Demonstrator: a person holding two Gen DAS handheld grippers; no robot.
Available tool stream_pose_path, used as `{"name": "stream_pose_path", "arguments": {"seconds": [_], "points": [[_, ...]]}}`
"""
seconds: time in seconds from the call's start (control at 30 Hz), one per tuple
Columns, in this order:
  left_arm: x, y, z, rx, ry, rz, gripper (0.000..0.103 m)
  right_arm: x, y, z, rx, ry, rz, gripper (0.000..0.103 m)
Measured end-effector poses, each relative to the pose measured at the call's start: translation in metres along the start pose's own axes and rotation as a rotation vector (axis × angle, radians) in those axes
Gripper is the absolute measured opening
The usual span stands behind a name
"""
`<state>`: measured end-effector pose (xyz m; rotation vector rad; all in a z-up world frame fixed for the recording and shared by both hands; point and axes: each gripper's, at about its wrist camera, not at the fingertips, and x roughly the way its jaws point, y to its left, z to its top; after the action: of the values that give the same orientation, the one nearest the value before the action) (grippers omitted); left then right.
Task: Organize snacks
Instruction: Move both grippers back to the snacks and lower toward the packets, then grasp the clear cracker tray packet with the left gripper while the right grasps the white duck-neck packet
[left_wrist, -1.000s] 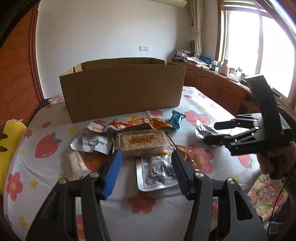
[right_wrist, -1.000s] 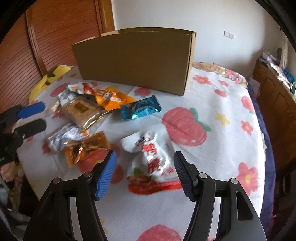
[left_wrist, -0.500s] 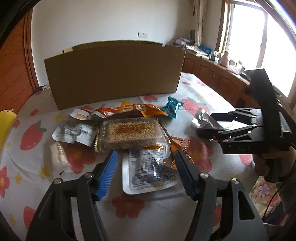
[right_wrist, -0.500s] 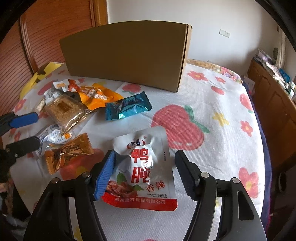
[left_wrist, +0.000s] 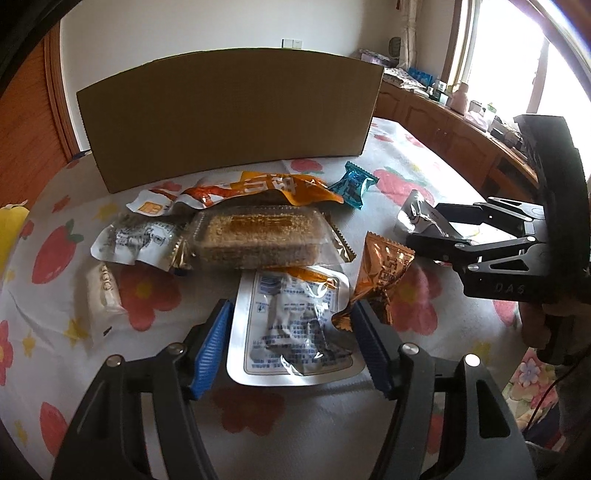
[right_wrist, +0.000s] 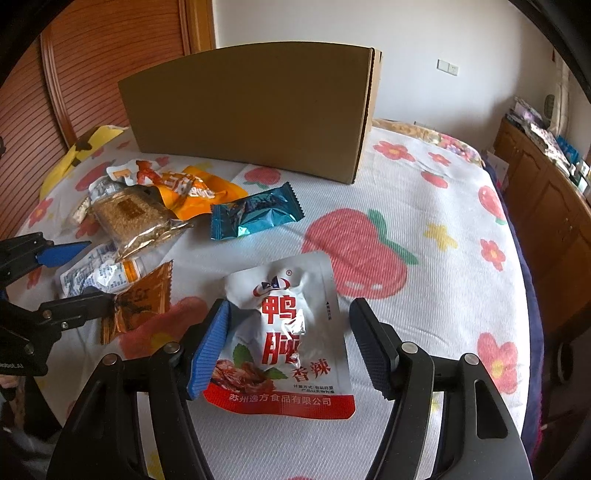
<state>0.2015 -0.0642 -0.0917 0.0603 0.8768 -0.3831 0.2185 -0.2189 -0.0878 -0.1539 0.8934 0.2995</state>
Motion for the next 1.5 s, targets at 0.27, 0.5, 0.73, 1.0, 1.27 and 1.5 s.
{"name": "stream_pose_path", "arguments": {"seconds": [0.27, 0.5, 0.73, 1.0, 1.27, 1.5], "points": [[-0.009, 0.016, -0.005, -0.061, -0.006, -0.04, 0.065, 0.0, 0.0, 0.0, 0.001, -0.001, 0.0, 0.068], [-0.008, 0.006, -0.008, 0.028, 0.011, 0.009, 0.066, 0.0, 0.001, 0.0, -0.001, -0.001, -0.002, 0.069], [-0.005, 0.0, -0.008, 0.077, 0.013, 0.043, 0.067, 0.0, 0.001, 0.0, -0.001, -0.001, -0.003, 0.068], [-0.011, 0.002, -0.011, 0.075, 0.016, 0.031, 0.056, 0.0, 0.001, 0.0, -0.001, -0.001, -0.003, 0.068], [-0.028, 0.008, -0.021, 0.024, -0.017, -0.011, 0.055, 0.0, 0.0, 0.0, -0.001, -0.001, -0.003, 0.068], [-0.049, 0.007, -0.022, 0.016, -0.081, -0.01, 0.055, 0.0, 0.0, 0.0, -0.002, -0.002, -0.002, 0.068]]}}
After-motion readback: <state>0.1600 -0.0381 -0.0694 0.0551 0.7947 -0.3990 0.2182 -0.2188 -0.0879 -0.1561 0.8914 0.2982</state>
